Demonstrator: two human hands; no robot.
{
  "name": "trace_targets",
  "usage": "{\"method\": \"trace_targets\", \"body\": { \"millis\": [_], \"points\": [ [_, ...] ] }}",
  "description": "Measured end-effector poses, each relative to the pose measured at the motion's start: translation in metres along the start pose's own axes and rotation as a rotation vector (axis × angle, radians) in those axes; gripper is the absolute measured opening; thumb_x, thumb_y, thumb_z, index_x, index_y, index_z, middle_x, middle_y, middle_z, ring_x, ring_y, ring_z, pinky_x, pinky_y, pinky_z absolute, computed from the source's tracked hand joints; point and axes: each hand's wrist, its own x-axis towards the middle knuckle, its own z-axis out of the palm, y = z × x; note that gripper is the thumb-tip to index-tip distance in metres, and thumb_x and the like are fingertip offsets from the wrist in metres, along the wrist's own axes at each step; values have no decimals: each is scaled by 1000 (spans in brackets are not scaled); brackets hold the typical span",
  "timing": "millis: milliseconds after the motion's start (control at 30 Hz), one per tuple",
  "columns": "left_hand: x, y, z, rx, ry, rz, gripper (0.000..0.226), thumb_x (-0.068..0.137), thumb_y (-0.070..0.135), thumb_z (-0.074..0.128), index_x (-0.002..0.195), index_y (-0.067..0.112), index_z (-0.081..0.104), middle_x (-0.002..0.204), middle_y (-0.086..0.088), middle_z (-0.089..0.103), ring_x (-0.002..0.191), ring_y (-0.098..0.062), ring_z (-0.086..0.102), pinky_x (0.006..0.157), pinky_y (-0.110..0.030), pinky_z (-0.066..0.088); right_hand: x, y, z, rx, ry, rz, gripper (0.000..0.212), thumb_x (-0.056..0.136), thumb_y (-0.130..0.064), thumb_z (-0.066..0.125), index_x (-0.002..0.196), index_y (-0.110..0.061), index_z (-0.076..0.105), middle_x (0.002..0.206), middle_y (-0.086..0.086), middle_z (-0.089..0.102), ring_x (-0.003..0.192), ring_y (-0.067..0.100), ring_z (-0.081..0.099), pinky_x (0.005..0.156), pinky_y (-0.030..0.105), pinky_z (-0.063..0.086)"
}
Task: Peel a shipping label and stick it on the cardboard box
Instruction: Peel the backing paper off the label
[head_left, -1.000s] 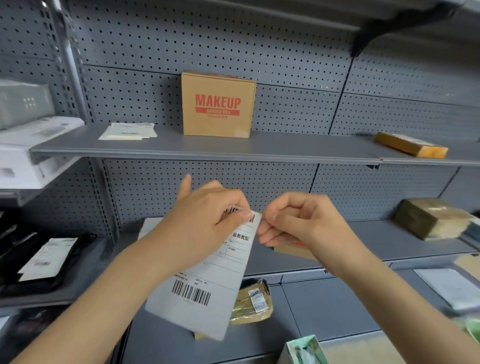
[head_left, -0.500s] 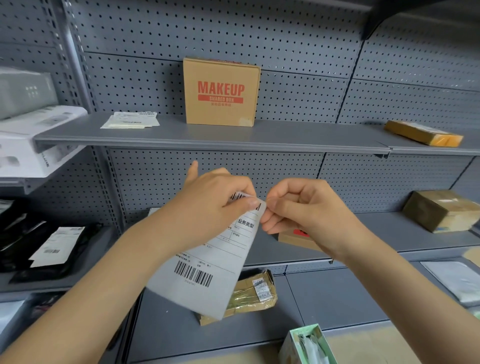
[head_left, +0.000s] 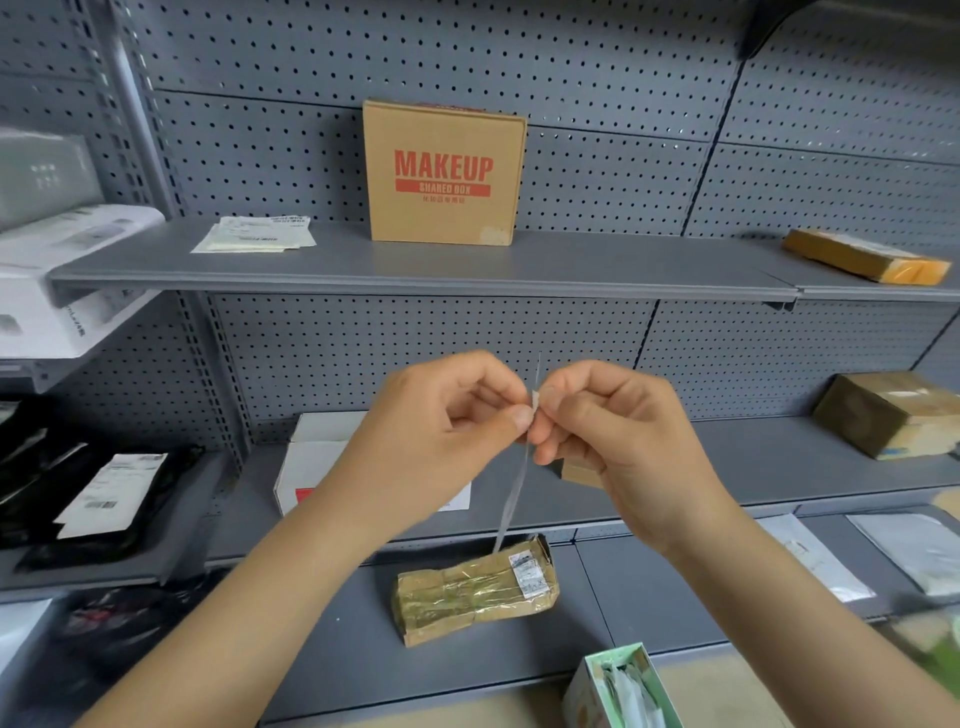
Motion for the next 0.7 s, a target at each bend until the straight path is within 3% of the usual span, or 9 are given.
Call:
{"method": "trace_targets", "body": {
  "millis": [133, 333, 533, 600, 700],
  "points": [
    [4, -1, 2, -55, -1, -19, 8, 77, 7, 70, 73, 12, 68, 67, 5, 73, 63, -3, 67, 60, -9, 45, 1, 4, 0, -63, 32, -42, 19, 80, 0, 59, 67, -12, 66, 55, 4, 66, 49, 15, 59, 54, 22, 50],
    [7, -7, 4, 15, 2, -36, 11, 78, 9, 69, 69, 14, 69, 68, 2, 74, 67, -8, 70, 60, -12, 45, 0, 8, -3, -165, 45, -69, 26, 83, 12, 55, 69, -7, 66, 56, 4, 67, 50, 14, 59, 57, 24, 52],
    [8, -10, 2, -10, -13, -103, 13, 80, 7, 66, 69, 13, 71, 70, 0, 74, 72, -12, 72, 73, -24, 54, 2, 16, -2, -178, 59, -67, 26, 83, 12, 55, 69, -8, 64, 55, 2, 66, 50, 13, 59, 58, 24, 53],
    [8, -11, 3, -56, 0, -157, 13, 81, 9, 66, 69, 11, 70, 71, -2, 74, 72, -16, 72, 72, -27, 56, 3, 20, -1, -143, 77, -54, 28, 83, 13, 53, 68, -8, 63, 55, 2, 65, 49, 13, 57, 56, 21, 51],
    [8, -16, 7, -238, 36, -291, 11, 84, 8, 63, 73, 5, 67, 64, 1, 72, 66, -11, 71, 64, -20, 56, 4, 29, -2, -55, 109, -15, 29, 84, 8, 53, 66, -12, 63, 58, 4, 67, 52, 14, 58, 58, 22, 51]
  ]
}}
